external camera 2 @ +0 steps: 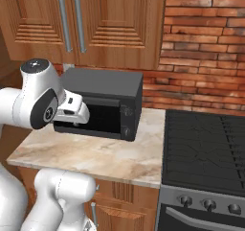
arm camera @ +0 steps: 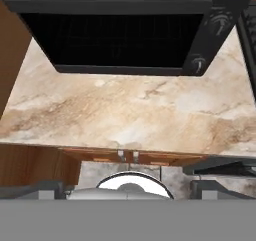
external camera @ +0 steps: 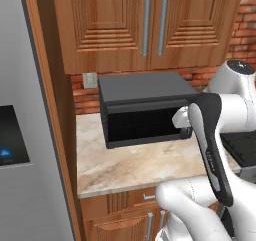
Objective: Navigate to the electric kettle.
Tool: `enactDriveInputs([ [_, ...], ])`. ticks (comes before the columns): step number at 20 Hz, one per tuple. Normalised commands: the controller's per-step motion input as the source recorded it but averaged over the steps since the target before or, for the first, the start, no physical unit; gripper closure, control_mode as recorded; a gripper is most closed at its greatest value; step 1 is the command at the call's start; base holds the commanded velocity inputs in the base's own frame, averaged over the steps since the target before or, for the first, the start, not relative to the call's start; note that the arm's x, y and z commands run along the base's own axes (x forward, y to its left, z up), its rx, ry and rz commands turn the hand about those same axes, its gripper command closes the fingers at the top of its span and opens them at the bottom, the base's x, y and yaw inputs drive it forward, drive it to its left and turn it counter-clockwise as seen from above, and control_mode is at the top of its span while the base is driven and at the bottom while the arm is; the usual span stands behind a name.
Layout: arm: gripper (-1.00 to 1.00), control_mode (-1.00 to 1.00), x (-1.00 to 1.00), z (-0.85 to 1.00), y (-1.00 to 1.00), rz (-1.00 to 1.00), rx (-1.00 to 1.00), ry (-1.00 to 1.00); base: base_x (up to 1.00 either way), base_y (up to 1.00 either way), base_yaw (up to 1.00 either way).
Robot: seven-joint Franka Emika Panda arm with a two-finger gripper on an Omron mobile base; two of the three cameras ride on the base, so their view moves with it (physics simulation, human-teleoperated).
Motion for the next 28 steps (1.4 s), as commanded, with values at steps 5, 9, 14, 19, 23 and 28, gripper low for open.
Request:
enactDriveInputs([
  [5,-1.00,1.00,0.00,0.00,0.00,0.00,0.00,0.00,-0.94,-0.08,-0.14],
  [9,-1.00,1.00,0.00,0.00,0.00,0.00,0.00,0.00,-0.83,-0.35,-0.45],
  [14,-1.00,1.00,0.00,0.00,0.00,0.00,0.00,0.00,-0.08,-0.21,-0.70],
  [19,-1.00,1.00,0.00,0.00,0.00,0.00,0.00,0.00,0.12,-0.18,-0.77],
  [23,-1.00,1.00,0.00,0.00,0.00,0.00,0.00,0.00,0.25,-0.29,-0.77],
  [28,-1.00,1.00,0.00,0.00,0.00,0.00,0.00,0.00,0.27,-0.37,-0.74],
])
